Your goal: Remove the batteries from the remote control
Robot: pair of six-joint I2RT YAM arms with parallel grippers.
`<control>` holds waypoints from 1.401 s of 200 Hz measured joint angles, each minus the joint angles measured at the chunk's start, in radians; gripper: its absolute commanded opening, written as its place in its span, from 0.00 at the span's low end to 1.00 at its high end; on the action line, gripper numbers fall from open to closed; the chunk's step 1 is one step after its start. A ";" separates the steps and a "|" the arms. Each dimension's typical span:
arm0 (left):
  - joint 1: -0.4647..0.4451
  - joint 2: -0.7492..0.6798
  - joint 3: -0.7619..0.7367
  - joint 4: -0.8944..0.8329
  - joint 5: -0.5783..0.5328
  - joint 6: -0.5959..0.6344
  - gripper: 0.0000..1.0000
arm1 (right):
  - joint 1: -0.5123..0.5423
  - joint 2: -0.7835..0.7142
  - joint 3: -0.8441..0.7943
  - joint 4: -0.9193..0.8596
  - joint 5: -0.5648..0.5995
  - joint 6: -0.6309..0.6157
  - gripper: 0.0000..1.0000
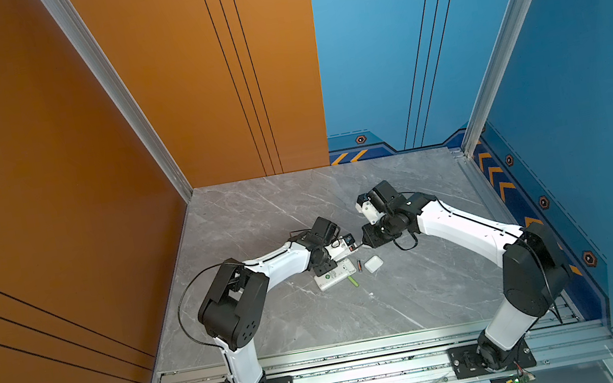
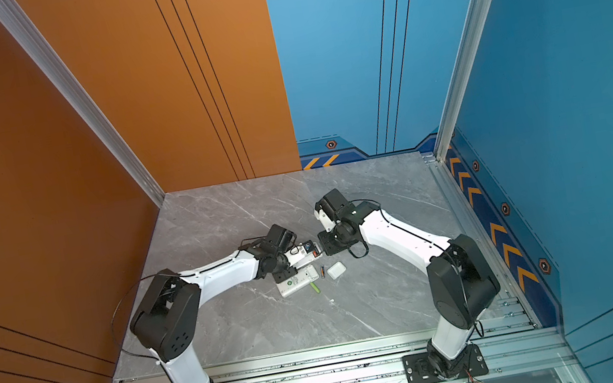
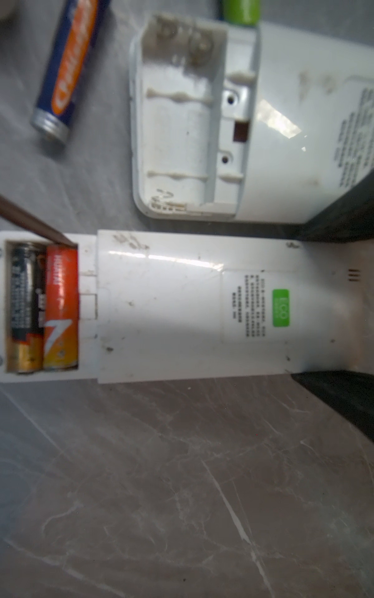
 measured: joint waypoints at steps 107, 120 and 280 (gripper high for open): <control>0.000 0.000 0.004 -0.008 -0.001 -0.001 0.07 | 0.142 0.026 0.037 -0.018 0.212 -0.005 0.00; 0.001 0.000 0.007 -0.013 0.005 -0.002 0.07 | 0.185 -0.005 -0.021 0.034 0.281 0.011 0.00; 0.059 0.044 0.114 -0.062 0.118 -0.031 0.08 | 0.337 -0.166 -0.774 1.120 0.636 0.140 0.00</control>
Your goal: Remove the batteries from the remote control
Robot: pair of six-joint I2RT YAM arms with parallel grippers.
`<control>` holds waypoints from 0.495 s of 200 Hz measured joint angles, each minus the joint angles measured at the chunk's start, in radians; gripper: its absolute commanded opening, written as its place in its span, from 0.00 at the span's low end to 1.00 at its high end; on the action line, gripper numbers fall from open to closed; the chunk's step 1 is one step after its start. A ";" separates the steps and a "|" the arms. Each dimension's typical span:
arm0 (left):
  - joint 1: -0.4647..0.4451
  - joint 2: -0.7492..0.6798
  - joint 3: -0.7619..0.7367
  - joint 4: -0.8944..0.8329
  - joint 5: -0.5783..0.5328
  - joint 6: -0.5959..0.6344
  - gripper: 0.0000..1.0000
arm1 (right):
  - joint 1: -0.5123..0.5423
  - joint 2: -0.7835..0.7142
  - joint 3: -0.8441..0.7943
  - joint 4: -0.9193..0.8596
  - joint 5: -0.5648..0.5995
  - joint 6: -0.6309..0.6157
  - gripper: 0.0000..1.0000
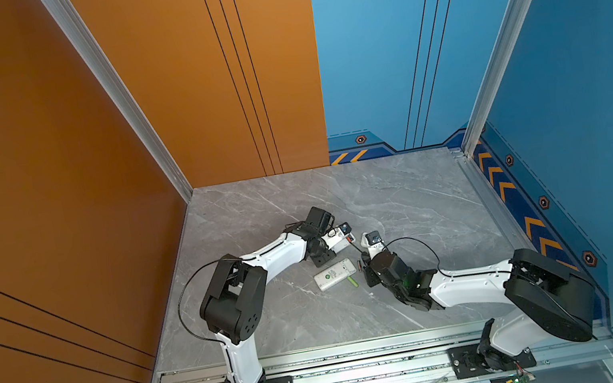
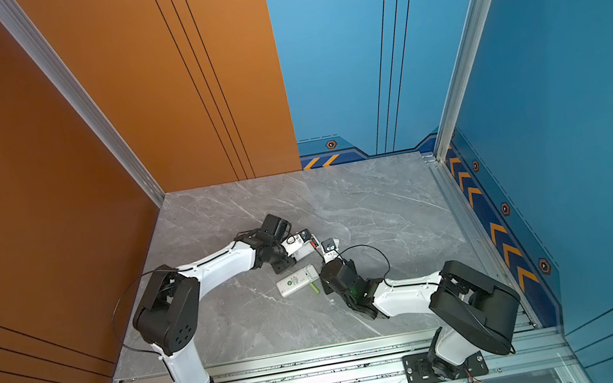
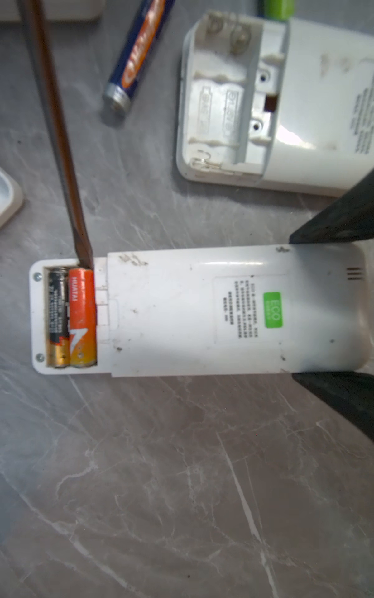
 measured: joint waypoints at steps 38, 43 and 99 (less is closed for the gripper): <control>0.016 0.025 0.034 -0.029 0.030 0.000 0.08 | 0.000 0.032 -0.035 0.111 0.013 -0.007 0.00; 0.019 0.026 0.037 -0.033 0.033 0.000 0.08 | 0.000 0.037 -0.037 0.122 0.013 -0.007 0.00; 0.029 0.033 0.058 -0.054 0.041 -0.008 0.08 | 0.000 0.070 -0.049 0.201 0.020 -0.027 0.00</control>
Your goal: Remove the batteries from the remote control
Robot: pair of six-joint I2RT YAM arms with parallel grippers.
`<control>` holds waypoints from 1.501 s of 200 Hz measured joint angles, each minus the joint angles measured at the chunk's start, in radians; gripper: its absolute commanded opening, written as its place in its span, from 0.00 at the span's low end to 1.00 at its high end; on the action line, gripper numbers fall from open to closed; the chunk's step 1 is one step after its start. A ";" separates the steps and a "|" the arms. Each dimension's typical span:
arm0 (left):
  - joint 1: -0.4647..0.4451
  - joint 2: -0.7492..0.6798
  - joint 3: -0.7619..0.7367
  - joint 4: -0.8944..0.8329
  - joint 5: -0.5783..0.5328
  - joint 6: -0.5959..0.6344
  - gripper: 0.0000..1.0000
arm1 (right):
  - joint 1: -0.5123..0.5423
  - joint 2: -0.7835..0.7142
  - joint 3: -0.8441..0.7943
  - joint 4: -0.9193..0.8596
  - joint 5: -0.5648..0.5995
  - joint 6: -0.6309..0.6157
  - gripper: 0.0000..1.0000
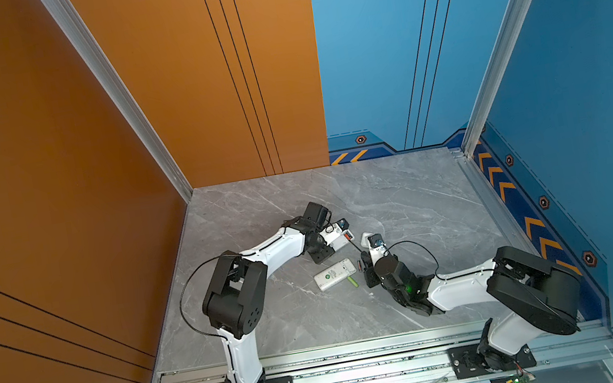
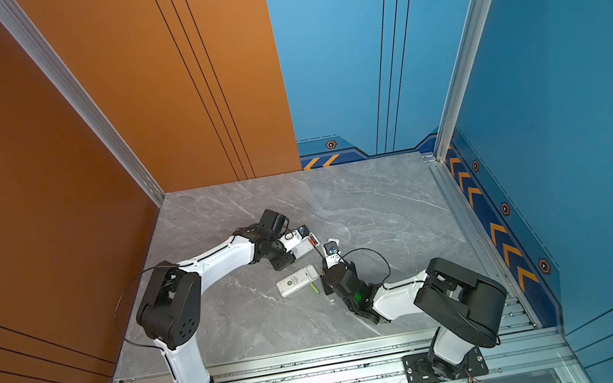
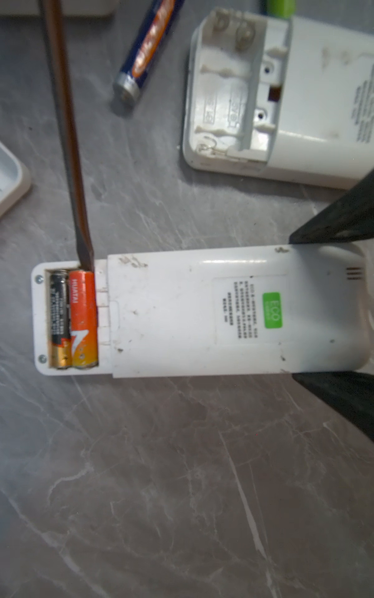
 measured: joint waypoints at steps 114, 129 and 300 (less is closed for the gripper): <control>0.005 0.017 0.008 -0.016 0.005 -0.020 0.08 | -0.004 0.000 -0.003 0.011 -0.003 -0.052 0.00; 0.005 0.018 0.008 -0.016 0.005 -0.023 0.07 | -0.005 -0.001 -0.002 0.011 -0.004 -0.056 0.00; 0.010 0.033 0.013 -0.018 0.004 -0.045 0.06 | -0.032 -0.011 -0.018 0.054 -0.025 -0.025 0.00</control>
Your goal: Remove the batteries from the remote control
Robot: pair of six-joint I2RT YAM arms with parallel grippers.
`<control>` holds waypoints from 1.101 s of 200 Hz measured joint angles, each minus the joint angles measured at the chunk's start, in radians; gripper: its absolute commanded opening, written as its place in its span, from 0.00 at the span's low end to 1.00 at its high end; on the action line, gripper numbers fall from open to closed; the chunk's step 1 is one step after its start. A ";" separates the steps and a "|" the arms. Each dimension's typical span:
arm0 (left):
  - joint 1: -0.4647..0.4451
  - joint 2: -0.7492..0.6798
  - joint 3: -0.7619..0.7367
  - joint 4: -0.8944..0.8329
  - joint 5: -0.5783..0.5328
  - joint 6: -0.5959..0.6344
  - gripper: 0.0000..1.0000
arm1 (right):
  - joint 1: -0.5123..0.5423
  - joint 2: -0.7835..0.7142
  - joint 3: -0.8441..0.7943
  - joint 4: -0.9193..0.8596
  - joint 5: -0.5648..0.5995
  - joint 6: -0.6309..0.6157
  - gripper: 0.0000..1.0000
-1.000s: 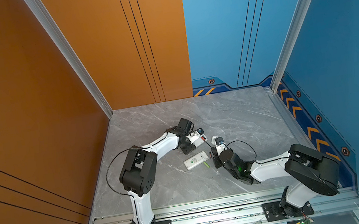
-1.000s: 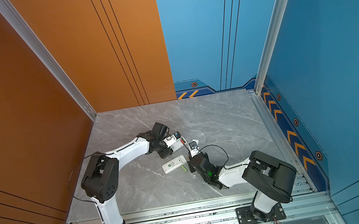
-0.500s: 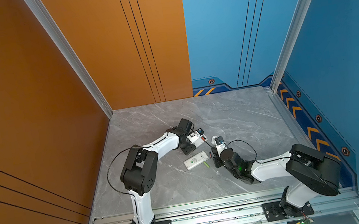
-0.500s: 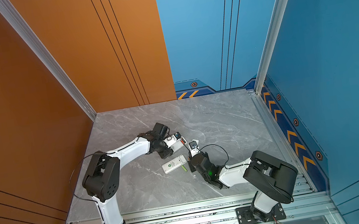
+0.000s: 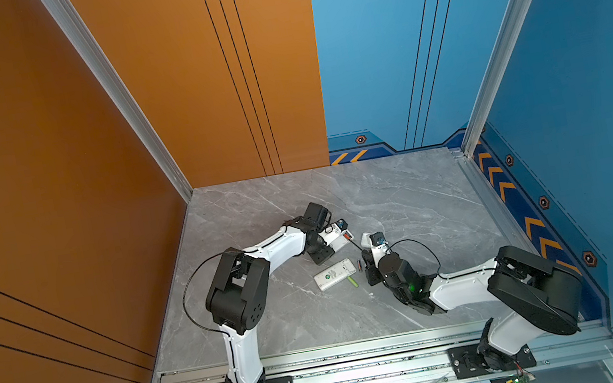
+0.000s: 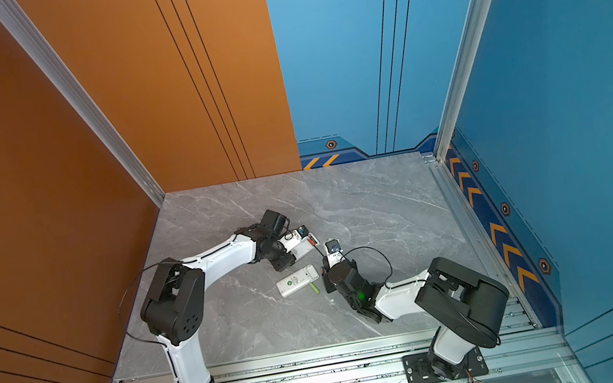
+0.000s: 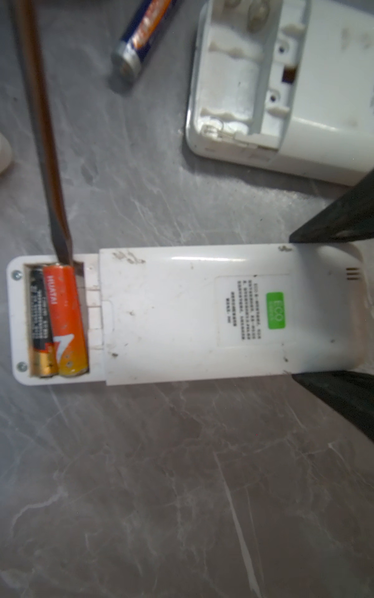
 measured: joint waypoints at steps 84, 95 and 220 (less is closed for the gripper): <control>-0.006 0.002 -0.003 -0.062 0.064 0.012 0.07 | -0.035 -0.008 0.022 0.099 0.037 0.000 0.00; -0.006 0.002 -0.003 -0.062 0.064 0.011 0.07 | -0.035 -0.028 0.018 0.089 0.037 0.000 0.00; -0.003 -0.009 -0.030 -0.029 0.060 0.011 0.43 | -0.276 -0.357 0.086 -0.457 -0.047 0.148 0.00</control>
